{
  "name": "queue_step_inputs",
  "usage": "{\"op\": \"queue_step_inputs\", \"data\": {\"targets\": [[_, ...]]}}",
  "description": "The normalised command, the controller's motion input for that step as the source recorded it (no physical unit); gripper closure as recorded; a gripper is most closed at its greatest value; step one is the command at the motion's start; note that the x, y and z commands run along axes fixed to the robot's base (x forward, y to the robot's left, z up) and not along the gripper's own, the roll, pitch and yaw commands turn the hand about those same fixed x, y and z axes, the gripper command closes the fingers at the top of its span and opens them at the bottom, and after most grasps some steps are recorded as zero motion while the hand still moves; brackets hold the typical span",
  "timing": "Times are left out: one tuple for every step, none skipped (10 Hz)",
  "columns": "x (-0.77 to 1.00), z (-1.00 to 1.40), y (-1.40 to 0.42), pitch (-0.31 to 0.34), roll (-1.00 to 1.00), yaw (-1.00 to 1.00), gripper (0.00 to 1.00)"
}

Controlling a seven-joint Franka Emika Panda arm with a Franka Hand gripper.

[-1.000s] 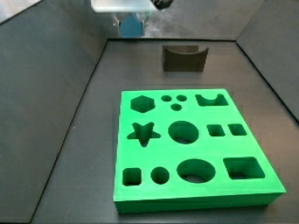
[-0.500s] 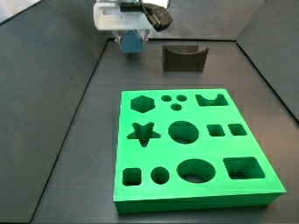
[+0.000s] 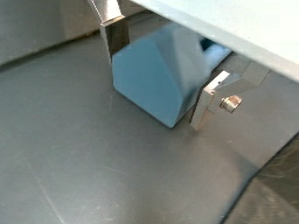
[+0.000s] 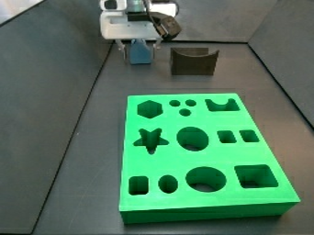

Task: Pick up the 3 prong object. Move up. Rotate the 3 prong object. Place the 3 prong object on the fixture. Regrasp the 3 prong object. Move to above the board. Insert the 3 prong object.
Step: Rotate the 3 prong object.

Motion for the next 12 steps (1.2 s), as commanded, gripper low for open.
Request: {"op": "queue_step_inputs", "data": {"targets": [[-0.01, 1.00, 0.00, 0.032, 0.00, 0.00, 0.00], [-0.01, 1.00, 0.01, 0.058, 0.01, -0.01, 0.00], [-0.01, 1.00, 0.01, 0.070, 0.01, -0.01, 0.00], [-0.02, 1.00, 0.01, 0.076, 0.02, -0.02, 0.00], [-0.02, 1.00, 0.01, 0.075, 0.03, -0.02, 0.00], [-0.03, 0.97, 0.01, 0.073, 0.04, -0.02, 0.00], [-0.03, 0.82, 0.01, 0.075, 0.05, -0.02, 0.00], [-0.02, 0.62, 0.01, 0.079, 0.06, -0.01, 0.00], [0.00, 0.00, 0.00, 0.000, 0.00, 1.00, 0.00], [0.00, -0.21, -0.01, 0.001, 0.00, 1.00, 0.00], [0.03, -0.27, 0.00, 0.000, 0.00, 1.00, 0.00], [0.05, -0.22, 0.00, -0.001, 0.00, 1.00, 0.00]]}}
